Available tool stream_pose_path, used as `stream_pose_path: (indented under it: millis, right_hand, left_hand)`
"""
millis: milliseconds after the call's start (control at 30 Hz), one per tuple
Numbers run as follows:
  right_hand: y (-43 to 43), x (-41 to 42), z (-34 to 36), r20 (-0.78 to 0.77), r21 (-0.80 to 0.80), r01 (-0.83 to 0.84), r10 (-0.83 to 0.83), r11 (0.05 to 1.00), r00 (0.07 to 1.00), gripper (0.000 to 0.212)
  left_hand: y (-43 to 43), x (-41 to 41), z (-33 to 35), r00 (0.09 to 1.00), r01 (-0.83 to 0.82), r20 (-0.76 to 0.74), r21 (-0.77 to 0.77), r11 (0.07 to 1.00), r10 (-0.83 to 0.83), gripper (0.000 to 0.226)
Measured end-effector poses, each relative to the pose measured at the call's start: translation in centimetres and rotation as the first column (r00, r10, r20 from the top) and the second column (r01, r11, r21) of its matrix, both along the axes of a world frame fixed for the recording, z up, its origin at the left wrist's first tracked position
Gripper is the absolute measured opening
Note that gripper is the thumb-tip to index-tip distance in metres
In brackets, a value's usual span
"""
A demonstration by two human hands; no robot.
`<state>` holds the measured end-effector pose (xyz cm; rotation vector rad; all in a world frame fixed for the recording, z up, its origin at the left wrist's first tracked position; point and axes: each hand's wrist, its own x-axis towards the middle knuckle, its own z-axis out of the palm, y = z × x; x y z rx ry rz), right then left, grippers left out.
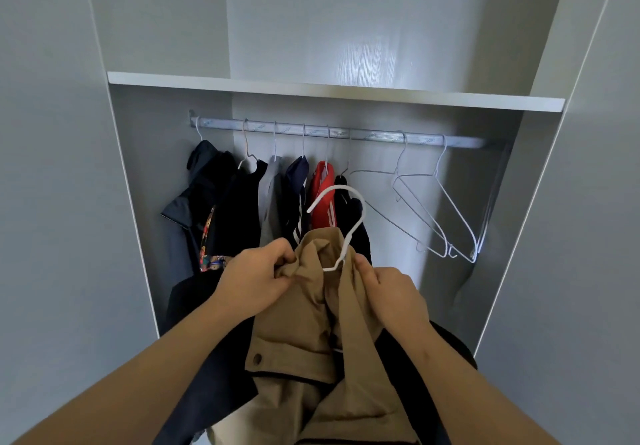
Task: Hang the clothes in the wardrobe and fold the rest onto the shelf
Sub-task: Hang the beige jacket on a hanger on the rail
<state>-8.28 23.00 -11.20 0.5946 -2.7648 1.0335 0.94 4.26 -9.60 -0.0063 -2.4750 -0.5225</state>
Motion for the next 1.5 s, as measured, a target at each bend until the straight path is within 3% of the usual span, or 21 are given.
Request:
stream_pose_path:
  millis: [100,200,300,367,500,567,600,667,733,767,833,867,900,967,1000,1067,1133,1200,1267,1367,1500]
  right_hand:
    - [0.7,-0.7,-0.3,0.019,-0.032,0.063,-0.062,0.998,0.998,0.060]
    - [1.0,-1.1,-1.0,0.029,-0.031,0.114,-0.113,0.993,0.993,0.060]
    - [1.4,-1.5,-1.4,0.012,-0.042,0.162,-0.162,0.986,0.987,0.061]
    - [2.2,-1.9,-1.5,0.030,-0.068,0.195,-0.193,0.979,0.981,0.061]
    - [3.0,-2.3,-2.0,0.040,-0.072,0.235,-0.232,0.969,0.972,0.060]
    - [3.0,-2.2,-2.1,0.055,-0.073,0.254,-0.251,0.964,0.967,0.059]
    - [2.9,-2.2,-2.2,0.067,-0.078,0.261,-0.256,0.962,0.964,0.058]
    - [2.9,-2.1,-2.1,0.081,-0.089,0.264,-0.258,0.960,0.963,0.059]
    - [2.9,-1.9,-1.9,0.068,-0.101,0.257,-0.251,0.961,0.965,0.059]
    - [2.9,-1.9,-1.8,0.061,-0.103,0.249,-0.243,0.963,0.968,0.059]
    - [3.3,-1.8,-1.9,0.075,-0.114,0.236,-0.228,0.965,0.971,0.060]
    - [3.7,-1.9,-2.0,0.091,-0.124,0.239,-0.229,0.963,0.969,0.060]
    - [4.2,-2.0,-2.0,0.112,-0.135,0.248,-0.234,0.959,0.966,0.059]
    - [5.4,-2.2,-2.2,0.168,-0.170,0.271,-0.243,0.948,0.955,0.055]
    - [6.1,-2.3,-2.3,0.201,-0.197,0.285,-0.246,0.938,0.948,0.052]
    - [7.1,-2.3,-2.6,0.250,-0.243,0.314,-0.254,0.918,0.934,0.046]
    - [7.8,-2.1,-3.0,0.238,-0.232,0.324,-0.269,0.917,0.933,0.044]
    - [8.8,-2.0,-3.1,0.237,-0.214,0.334,-0.283,0.918,0.930,0.046]
    - [10.2,-1.9,-3.0,0.272,-0.224,0.363,-0.300,0.905,0.915,0.050]
    - [12.7,-1.6,-2.8,0.333,-0.282,0.376,-0.277,0.882,0.901,0.049]
    - [14.9,0.1,-2.4,0.485,-0.413,0.290,-0.061,0.863,0.872,0.035]
  left_hand:
    - [0.1,0.2,0.3,0.996,0.019,-0.072,-0.452,0.892,-0.058,0.008]
    - [0.0,0.3,0.3,0.997,0.002,-0.064,-0.615,0.789,-0.052,0.031]
    - [-1.0,0.4,0.3,1.000,-0.023,-0.021,-0.577,0.817,0.013,0.030]
    - [-1.4,0.3,0.6,0.982,-0.171,-0.026,-0.531,0.830,0.185,0.013]
    - [-1.4,0.2,1.3,0.937,-0.335,0.000,-0.291,0.896,0.350,0.006]
    - [0.6,0.2,1.3,0.971,-0.234,0.071,0.054,0.971,0.230,0.014]
    - [2.1,0.2,0.7,0.983,-0.146,0.145,0.269,0.952,0.110,0.021]
    - [5.6,0.4,-0.8,0.933,-0.028,0.300,0.615,0.788,-0.201,0.022]
    - [8.0,0.5,-2.0,0.795,-0.042,0.416,0.764,0.644,-0.442,0.016]
    - [8.4,0.4,-2.3,0.719,-0.048,0.462,0.778,0.626,-0.519,0.020]
    - [8.0,-0.3,-2.6,0.611,0.058,0.579,0.648,0.760,-0.540,0.036]
    - [7.5,-0.6,-2.7,0.654,0.181,0.586,0.493,0.851,-0.479,0.037]
    - [6.9,-0.8,-2.6,0.770,0.284,0.496,0.298,0.912,-0.402,0.032]
    - [5.5,-1.1,-1.5,0.962,0.267,0.076,-0.071,0.961,-0.261,0.021]
    - [4.7,-1.5,-1.0,0.972,0.196,-0.092,-0.192,0.962,-0.216,0.023]
    - [3.6,-2.9,-0.3,0.985,0.122,-0.083,-0.275,0.954,-0.150,0.048]
    - [3.3,-4.3,-0.5,0.971,0.185,0.192,-0.210,0.960,-0.145,0.051]
    - [4.3,-5.4,-1.6,0.901,0.268,0.348,0.023,0.963,-0.259,0.026]
    - [6.0,-6.2,-2.7,0.900,0.278,0.290,0.194,0.941,-0.325,0.013]
    - [8.9,-7.1,-3.6,0.921,0.274,0.212,0.240,0.931,-0.325,0.012]
    - [11.0,-8.0,-4.4,0.904,0.264,0.241,0.334,0.905,-0.353,0.013]
